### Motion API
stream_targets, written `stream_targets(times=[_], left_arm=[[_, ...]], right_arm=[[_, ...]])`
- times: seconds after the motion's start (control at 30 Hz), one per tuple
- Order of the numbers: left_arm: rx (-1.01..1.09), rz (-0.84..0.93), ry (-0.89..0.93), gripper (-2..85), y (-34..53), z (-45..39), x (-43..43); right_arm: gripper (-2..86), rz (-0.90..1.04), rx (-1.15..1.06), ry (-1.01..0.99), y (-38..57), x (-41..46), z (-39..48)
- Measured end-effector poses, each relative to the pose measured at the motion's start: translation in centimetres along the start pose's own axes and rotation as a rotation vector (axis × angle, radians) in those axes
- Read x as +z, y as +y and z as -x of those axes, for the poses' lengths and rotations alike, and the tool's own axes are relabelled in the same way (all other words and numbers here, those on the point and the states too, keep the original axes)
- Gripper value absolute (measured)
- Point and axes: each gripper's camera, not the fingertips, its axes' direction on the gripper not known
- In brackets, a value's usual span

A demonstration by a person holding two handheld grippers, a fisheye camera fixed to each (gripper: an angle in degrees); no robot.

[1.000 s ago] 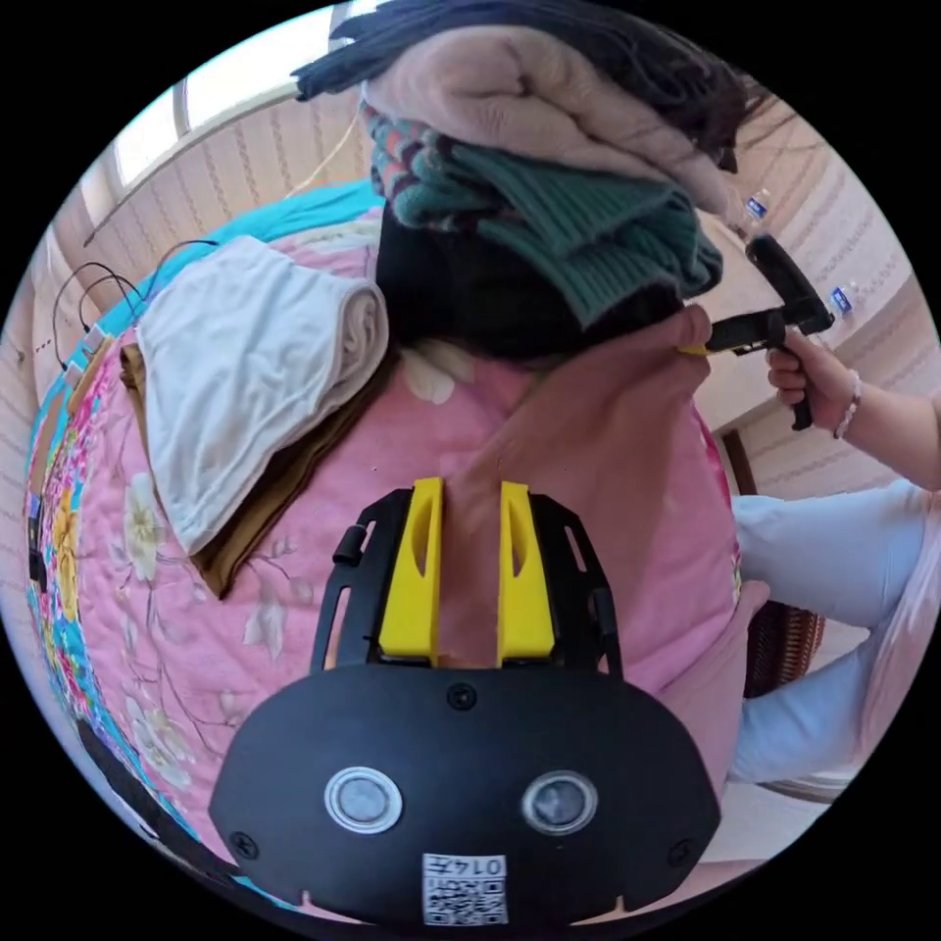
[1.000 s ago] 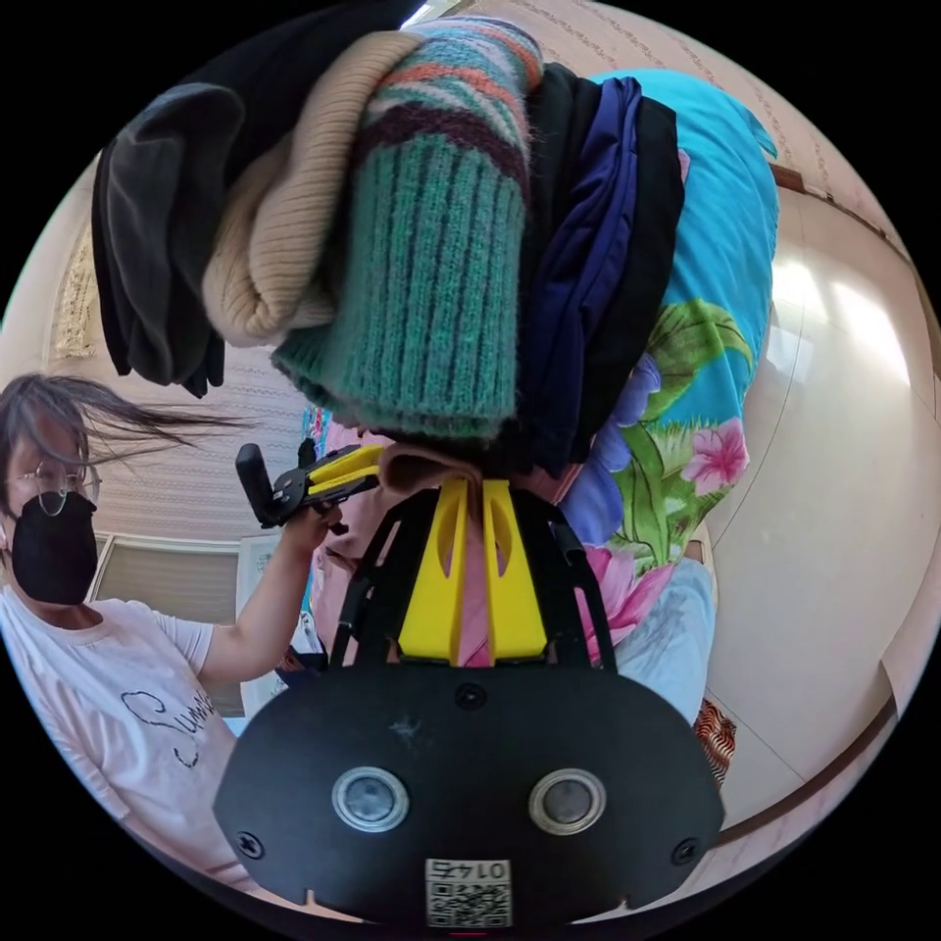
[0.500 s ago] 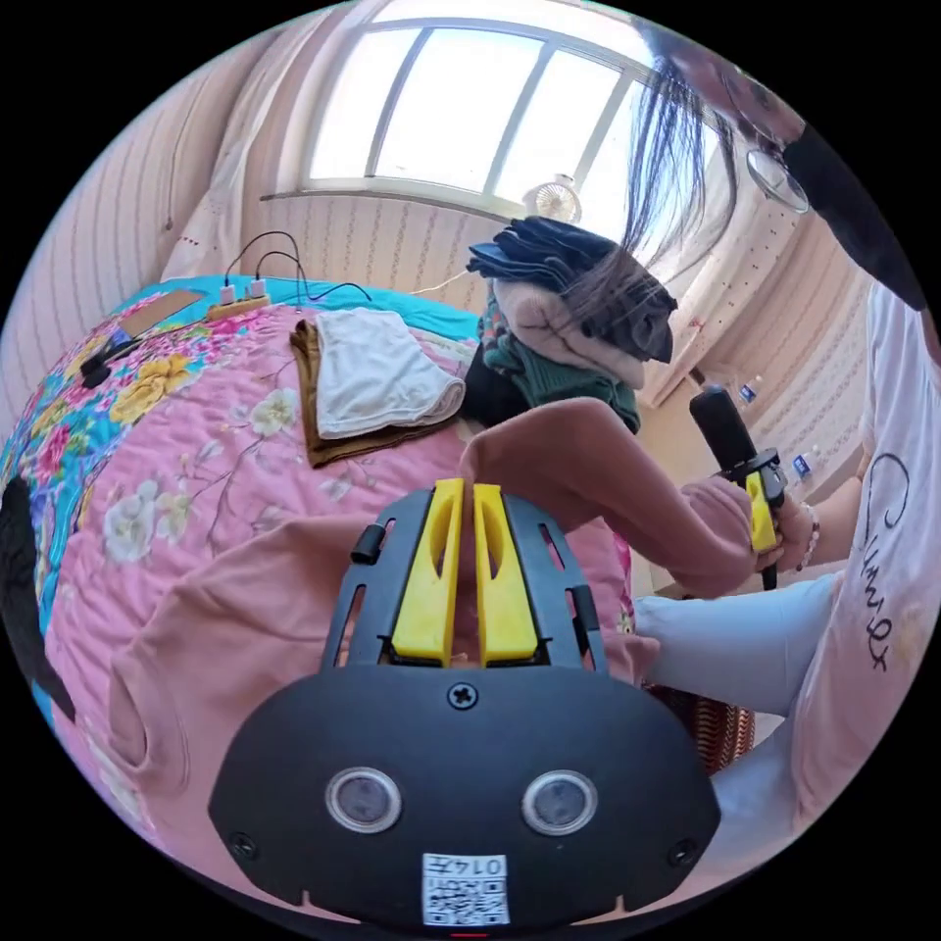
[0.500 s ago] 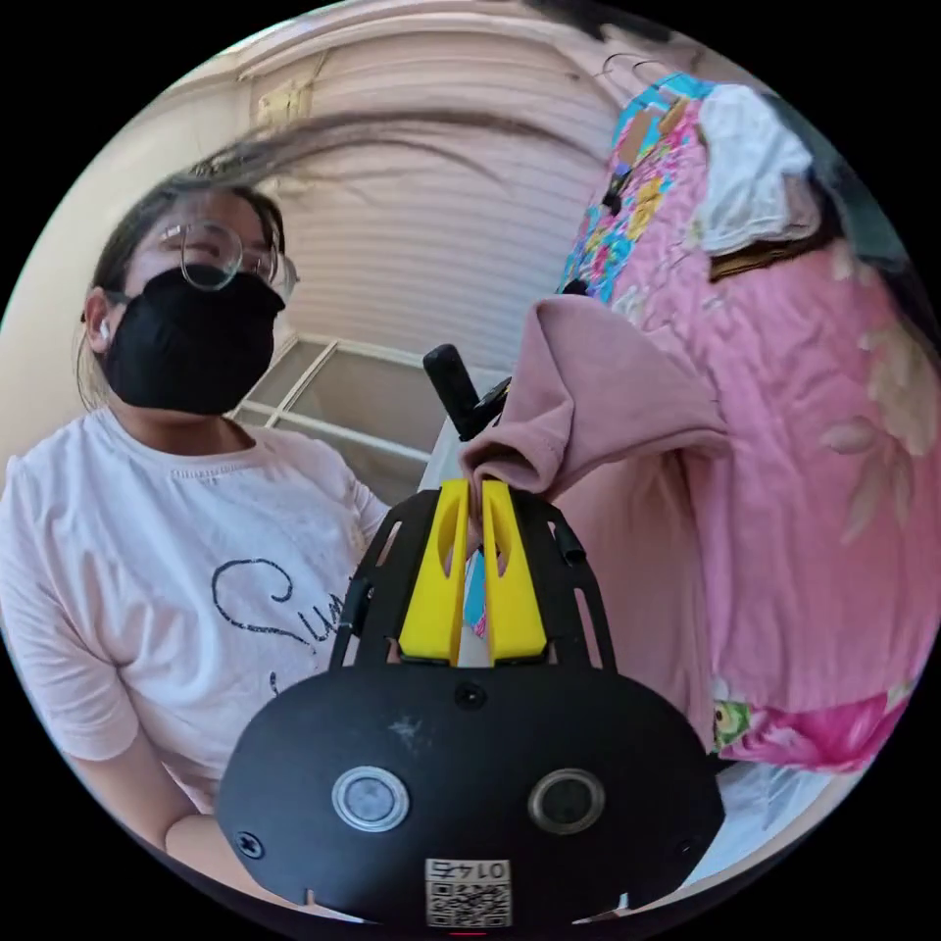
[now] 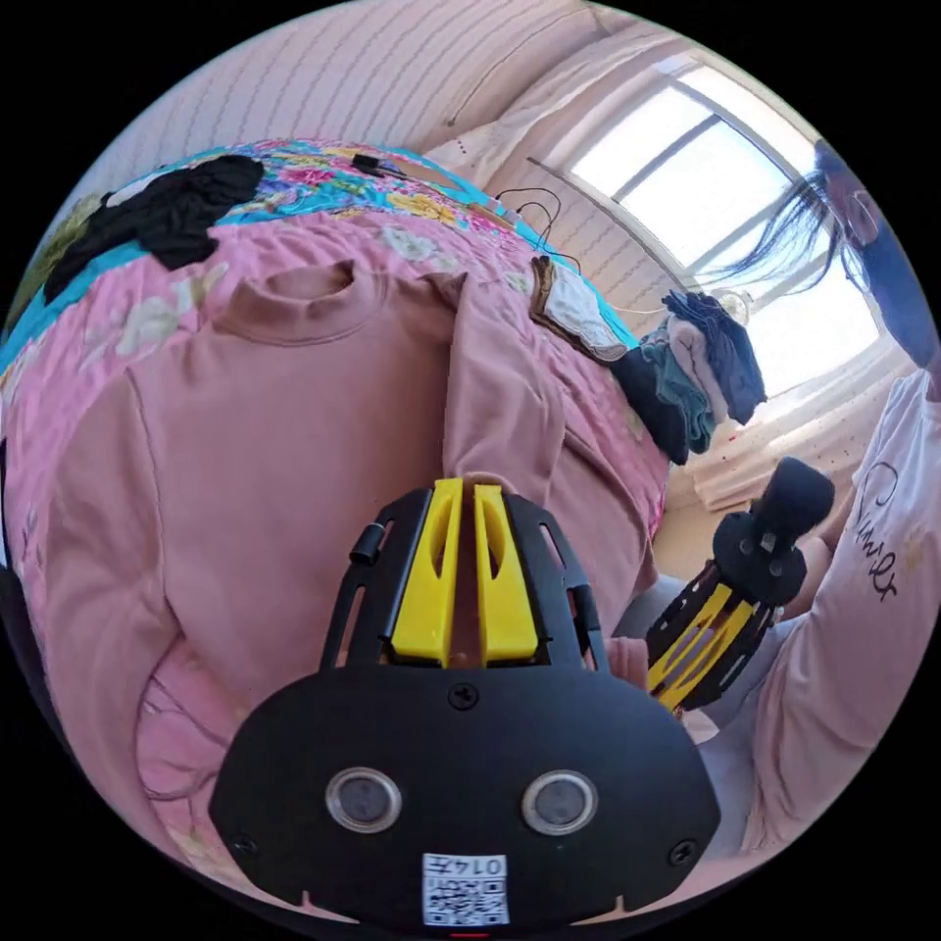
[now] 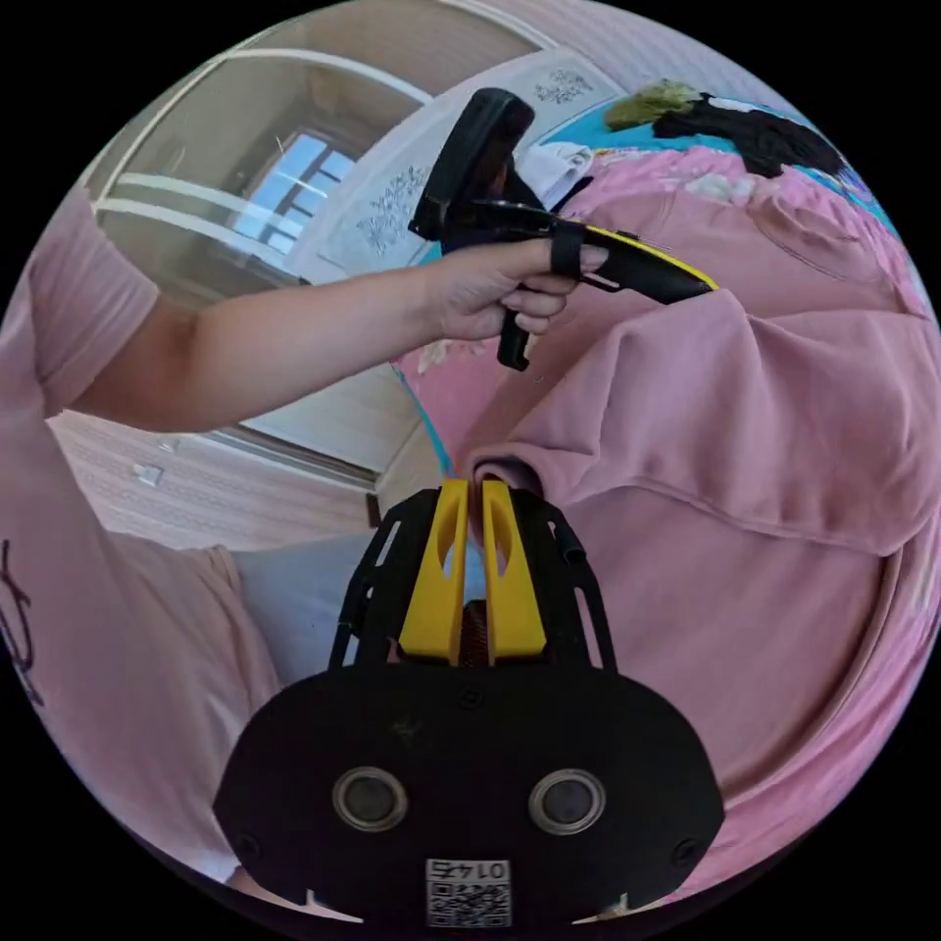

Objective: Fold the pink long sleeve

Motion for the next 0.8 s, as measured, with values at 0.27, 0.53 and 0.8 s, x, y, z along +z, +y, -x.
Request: stream_targets(times=[0.27,0.53,0.8], left_arm=[[-0.259,0.018,-0.116,-0.8,5.1,5.4,-5.5],[-0.360,0.116,-0.090,5.3,6.7,3.3,-8.5],[-0.344,0.237,-0.224,5.1,5.4,1.6,-6.3]], right_arm=[[10.5,0.342,-0.152,0.144,-5.9,10.0,4.3],[8.8,0.157,0.094,-0.013,-4.7,5.3,-0.7],[6.1,-0.010,0.277,0.257,-5.5,1.8,-5.4]])
